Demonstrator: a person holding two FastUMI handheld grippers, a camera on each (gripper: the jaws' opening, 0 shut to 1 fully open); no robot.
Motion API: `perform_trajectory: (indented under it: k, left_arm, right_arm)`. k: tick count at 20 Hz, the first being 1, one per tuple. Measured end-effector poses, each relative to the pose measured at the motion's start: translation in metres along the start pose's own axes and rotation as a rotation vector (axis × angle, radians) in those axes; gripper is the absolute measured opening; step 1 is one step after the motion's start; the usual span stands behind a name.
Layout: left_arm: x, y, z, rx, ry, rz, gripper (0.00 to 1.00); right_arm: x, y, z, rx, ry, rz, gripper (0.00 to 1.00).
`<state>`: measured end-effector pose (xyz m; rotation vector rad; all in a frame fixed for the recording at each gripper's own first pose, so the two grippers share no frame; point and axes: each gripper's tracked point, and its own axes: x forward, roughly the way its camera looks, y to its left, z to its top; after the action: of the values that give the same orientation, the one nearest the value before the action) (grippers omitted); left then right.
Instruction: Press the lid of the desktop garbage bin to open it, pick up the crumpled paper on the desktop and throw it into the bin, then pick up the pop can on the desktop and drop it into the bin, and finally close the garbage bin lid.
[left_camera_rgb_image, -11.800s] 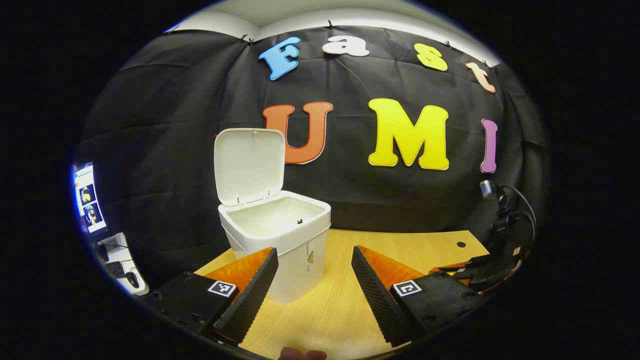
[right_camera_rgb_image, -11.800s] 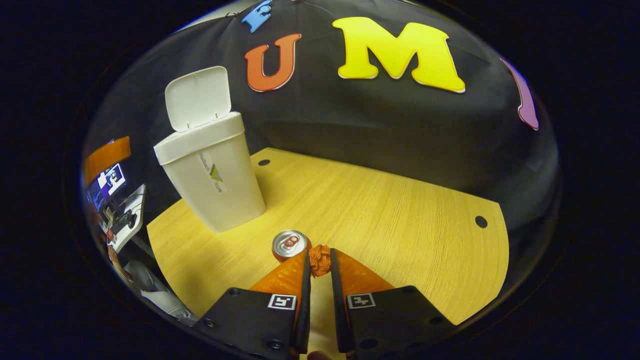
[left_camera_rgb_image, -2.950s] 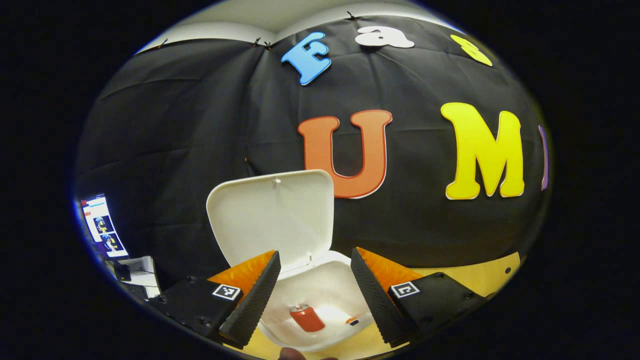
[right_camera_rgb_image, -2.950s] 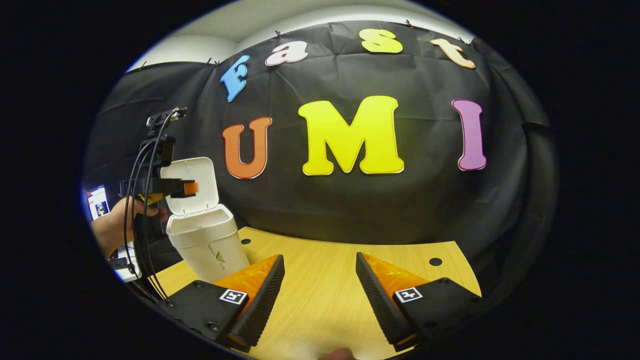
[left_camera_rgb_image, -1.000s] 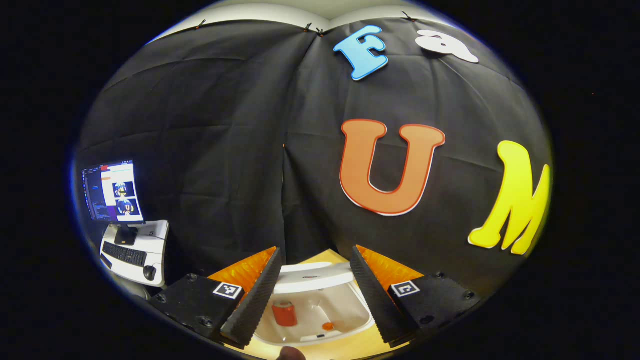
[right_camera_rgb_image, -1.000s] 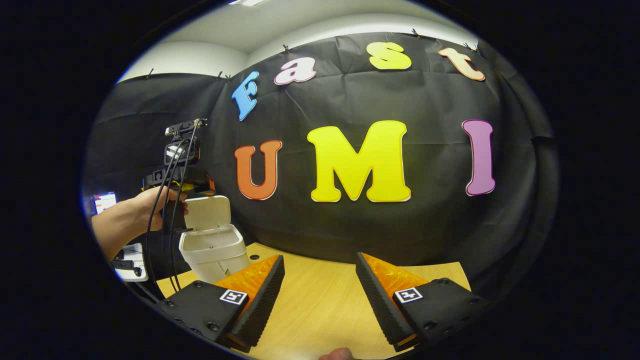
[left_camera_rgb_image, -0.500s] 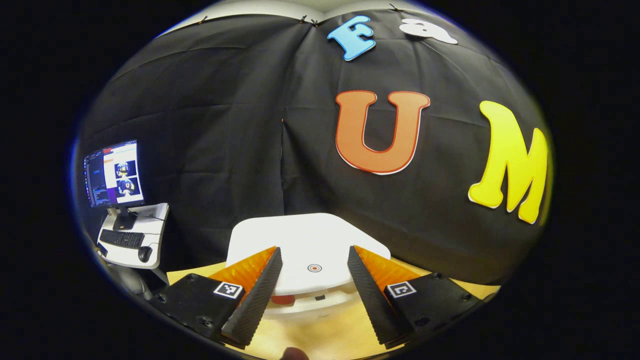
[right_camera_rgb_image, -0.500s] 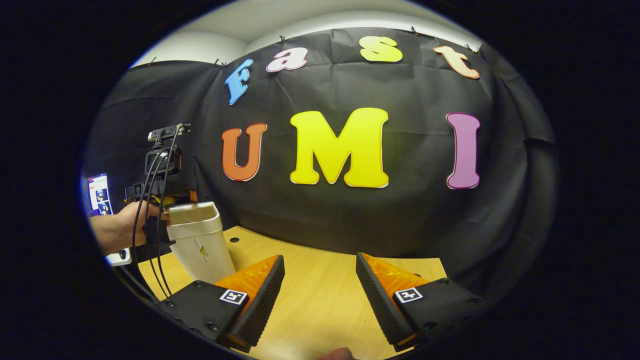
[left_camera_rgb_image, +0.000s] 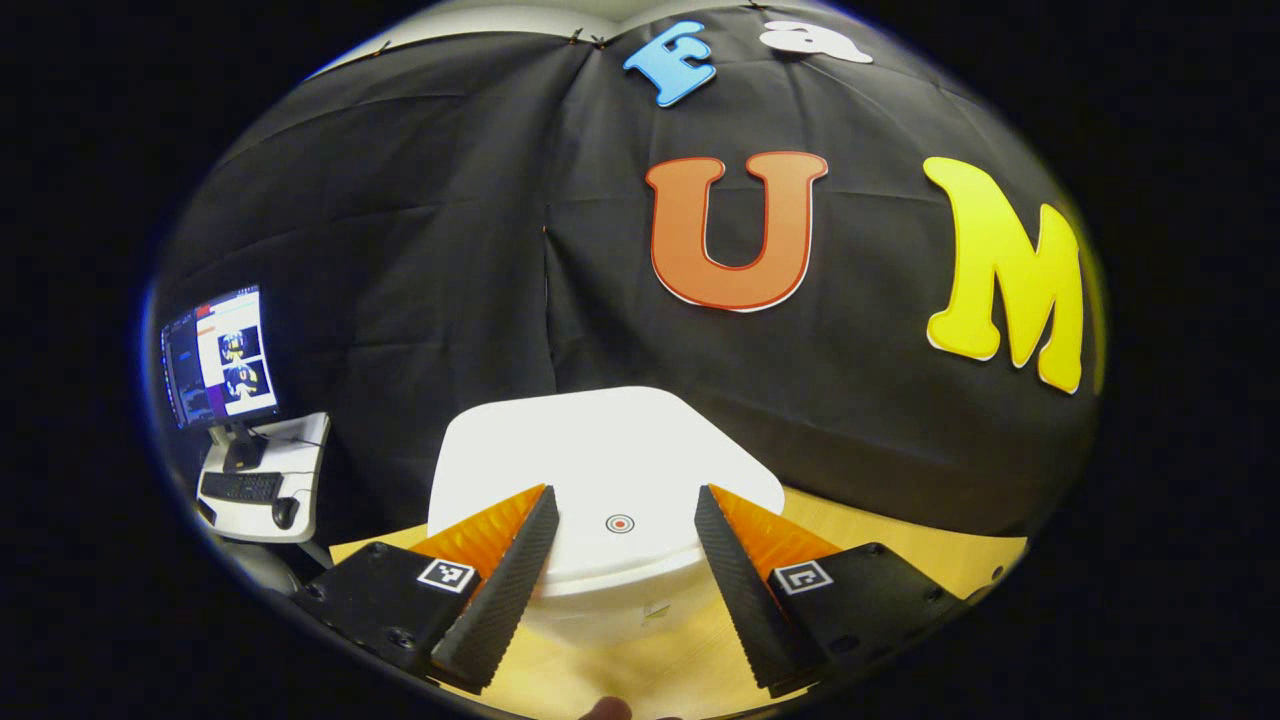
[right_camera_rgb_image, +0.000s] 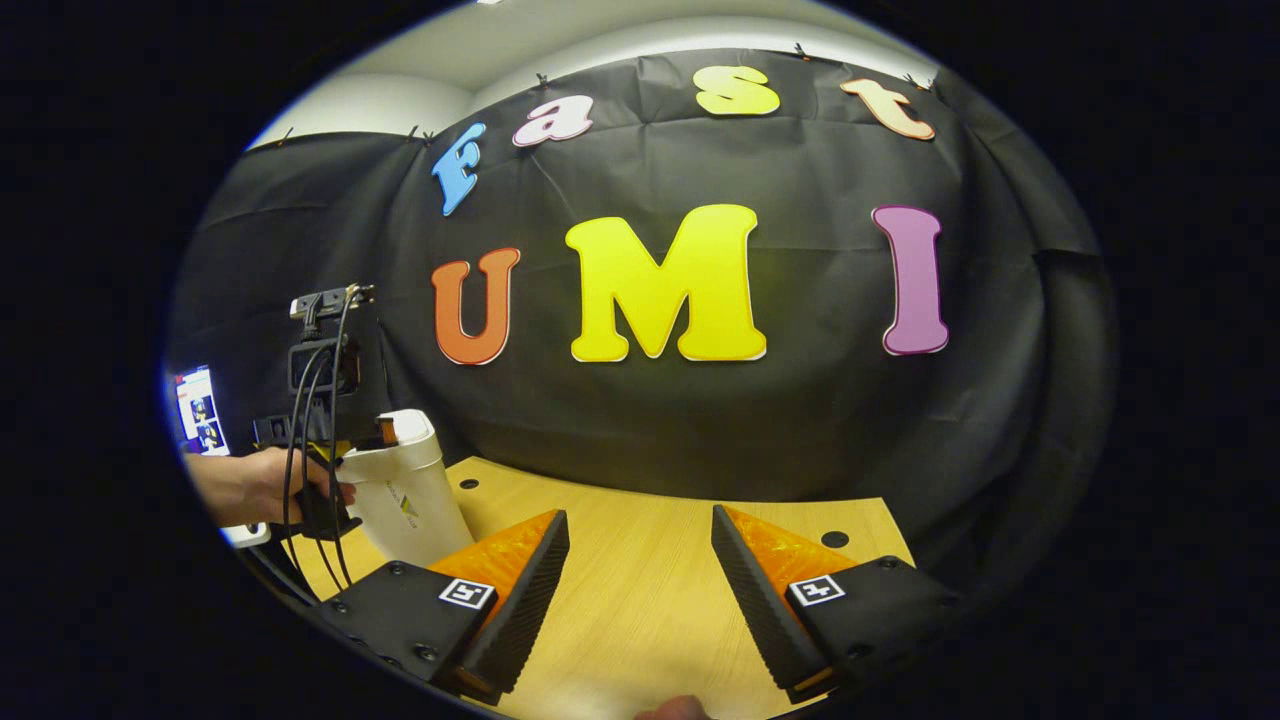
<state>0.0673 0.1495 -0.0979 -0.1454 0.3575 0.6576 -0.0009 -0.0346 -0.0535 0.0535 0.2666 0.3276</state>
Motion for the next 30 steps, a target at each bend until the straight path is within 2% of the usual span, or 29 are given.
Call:
perform_trajectory:
  k: [1, 4, 6, 9, 11, 14, 18, 20, 23, 26, 30]
  left_arm:
    - [-0.002, -0.002, 0.004, 0.032, -0.016, -0.007, 0.92]
    - [-0.001, -0.002, 0.001, 0.005, -0.048, -0.03, 0.9]
    - [-0.001, -0.002, 0.008, 0.027, -0.104, -0.032, 0.9]
    - [-0.003, -0.002, 0.01, 0.046, -0.122, -0.037, 0.89]
    - [-0.005, -0.005, 0.009, 0.033, -0.119, -0.066, 0.88]
    - [-0.015, -0.025, 0.026, -0.01, -0.163, -0.186, 0.95]
    - [-0.043, -0.043, 0.065, 0.027, -0.258, -0.307, 0.94]
    - [-0.059, -0.044, 0.078, 0.074, -0.307, -0.341, 0.95]
    - [-0.095, -0.068, 0.097, 0.104, -0.359, -0.459, 0.94]
    - [-0.138, -0.089, 0.11, 0.084, -0.391, -0.597, 0.94]
    - [-0.186, -0.104, 0.107, 0.069, -0.412, -0.713, 0.94]
  right_arm:
    - [0.001, -0.002, -0.002, 0.014, 0.001, -0.007, 0.9]
    - [0.006, -0.004, -0.006, 0.027, 0.008, -0.016, 0.9]
    - [0.009, -0.006, 0.003, 0.015, -0.009, -0.025, 0.91]
    - [0.009, -0.003, 0.019, -0.016, -0.057, -0.039, 0.91]
    - [0.009, -0.001, 0.022, -0.012, -0.068, -0.052, 0.91]
    - [0.005, 0.002, 0.029, -0.026, -0.083, -0.081, 0.89]
    - [0.0, 0.009, 0.041, -0.036, -0.113, -0.118, 0.89]
    - [-0.003, 0.011, 0.05, -0.056, -0.135, -0.149, 0.9]
    - [-0.007, 0.013, 0.064, -0.091, -0.181, -0.189, 0.91]
    - [-0.014, 0.017, 0.081, -0.077, -0.227, -0.222, 0.9]
    - [-0.025, 0.02, 0.1, -0.081, -0.296, -0.268, 0.9]
